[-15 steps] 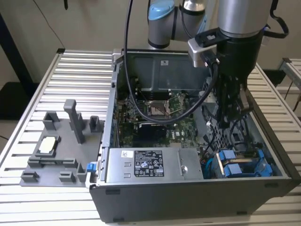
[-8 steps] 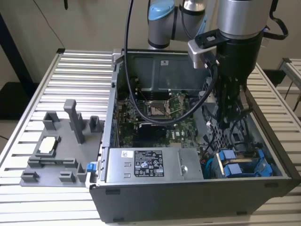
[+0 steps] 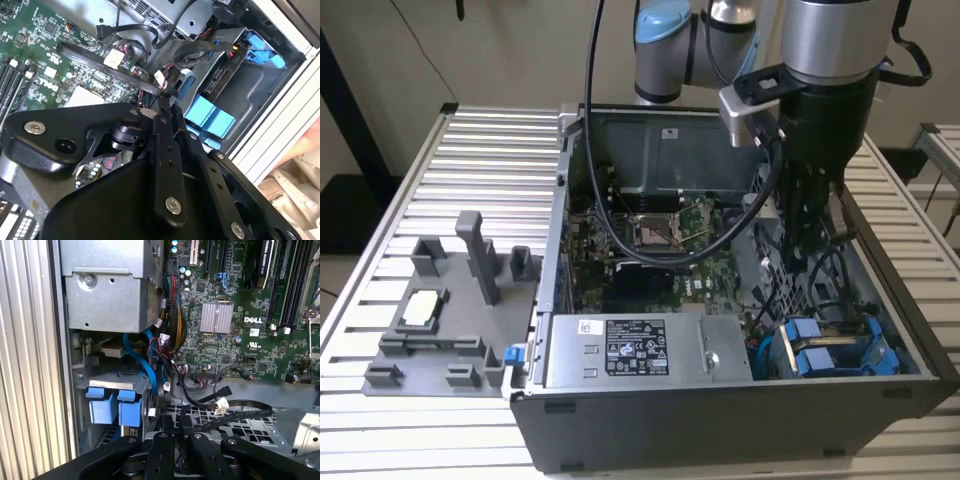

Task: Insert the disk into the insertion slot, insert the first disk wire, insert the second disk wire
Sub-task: 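Insert the second disk wire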

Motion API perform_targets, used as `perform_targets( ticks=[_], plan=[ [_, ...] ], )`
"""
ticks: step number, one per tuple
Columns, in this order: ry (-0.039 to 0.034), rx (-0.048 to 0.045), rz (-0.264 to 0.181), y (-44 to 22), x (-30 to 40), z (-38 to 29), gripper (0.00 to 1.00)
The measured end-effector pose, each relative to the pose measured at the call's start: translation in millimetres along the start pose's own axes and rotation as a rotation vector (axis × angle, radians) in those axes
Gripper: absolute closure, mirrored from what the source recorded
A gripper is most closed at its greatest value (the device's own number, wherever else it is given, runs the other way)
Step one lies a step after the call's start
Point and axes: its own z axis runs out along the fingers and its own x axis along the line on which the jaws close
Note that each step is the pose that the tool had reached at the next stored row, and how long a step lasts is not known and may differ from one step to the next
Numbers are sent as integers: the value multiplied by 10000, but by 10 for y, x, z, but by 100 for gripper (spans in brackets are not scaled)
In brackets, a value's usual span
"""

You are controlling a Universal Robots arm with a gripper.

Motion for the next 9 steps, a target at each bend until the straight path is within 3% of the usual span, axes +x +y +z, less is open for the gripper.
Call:
perform_targets(
  ticks=[9],
  plan=[
    [-1, -5, -1, -37, 39, 14, 82]
  ],
)
